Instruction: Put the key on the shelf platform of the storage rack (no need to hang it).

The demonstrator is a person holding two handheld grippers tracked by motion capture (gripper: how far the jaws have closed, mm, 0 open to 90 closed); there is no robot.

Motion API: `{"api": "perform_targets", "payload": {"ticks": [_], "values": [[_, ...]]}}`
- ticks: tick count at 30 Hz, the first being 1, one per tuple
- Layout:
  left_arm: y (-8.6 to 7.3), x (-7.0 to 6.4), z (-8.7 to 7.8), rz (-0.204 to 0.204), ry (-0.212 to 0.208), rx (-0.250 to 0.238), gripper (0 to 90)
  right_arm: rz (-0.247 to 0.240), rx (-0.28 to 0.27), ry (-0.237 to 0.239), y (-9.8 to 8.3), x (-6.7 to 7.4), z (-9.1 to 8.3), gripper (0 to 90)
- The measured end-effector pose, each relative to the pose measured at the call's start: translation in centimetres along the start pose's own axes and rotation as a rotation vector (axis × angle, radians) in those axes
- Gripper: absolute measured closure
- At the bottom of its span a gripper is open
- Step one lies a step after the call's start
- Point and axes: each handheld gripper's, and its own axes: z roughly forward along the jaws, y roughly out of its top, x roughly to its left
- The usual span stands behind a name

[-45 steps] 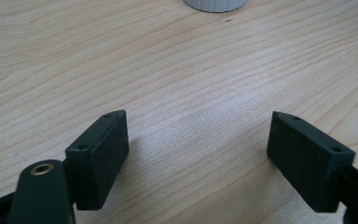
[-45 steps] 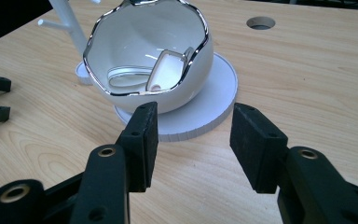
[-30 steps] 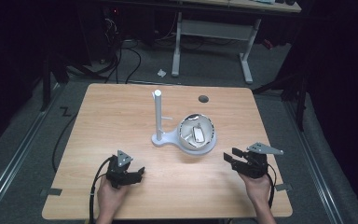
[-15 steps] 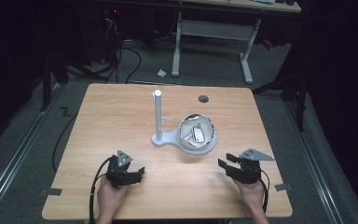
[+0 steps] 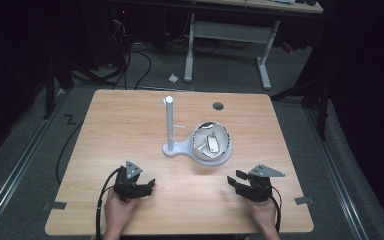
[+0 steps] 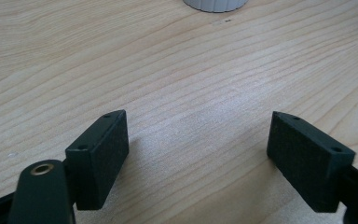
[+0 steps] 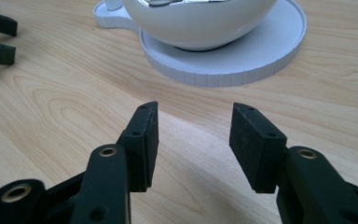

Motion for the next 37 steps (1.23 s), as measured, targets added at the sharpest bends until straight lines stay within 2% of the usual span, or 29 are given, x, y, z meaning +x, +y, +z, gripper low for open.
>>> {"api": "perform_targets", "payload": {"ticks": [10, 16, 18, 21, 25, 37], "values": [[0.0, 0.0, 0.0, 0.0, 0.0, 0.0, 21.1, -0.039, 0.035, -0.018, -0.8, 1.2, 1.4, 52.0], [0.0, 0.0, 0.0, 0.0, 0.0, 0.0, 21.0, -0.072, 0.076, -0.028, -1.3, 1.8, 2.3, 50.8], [0.0, 0.0, 0.0, 0.0, 0.0, 0.0, 21.0, -0.098, 0.079, -0.035, -1.2, 2.0, 2.4, 50.5], [0.0, 0.0, 0.0, 0.001, 0.001, -0.001, 21.0, -0.104, 0.11, -0.017, -1.2, 2.3, 2.6, 46.5], [0.0, 0.0, 0.0, -0.001, 0.001, -0.003, 21.0, -0.17, 0.12, -0.039, -1.3, 2.9, 2.8, 43.7], [0.0, -0.1, 0.1, -0.001, -0.006, -0.004, 23.1, -0.161, 0.121, -0.046, -1.3, 3.0, 2.8, 40.9]]}}
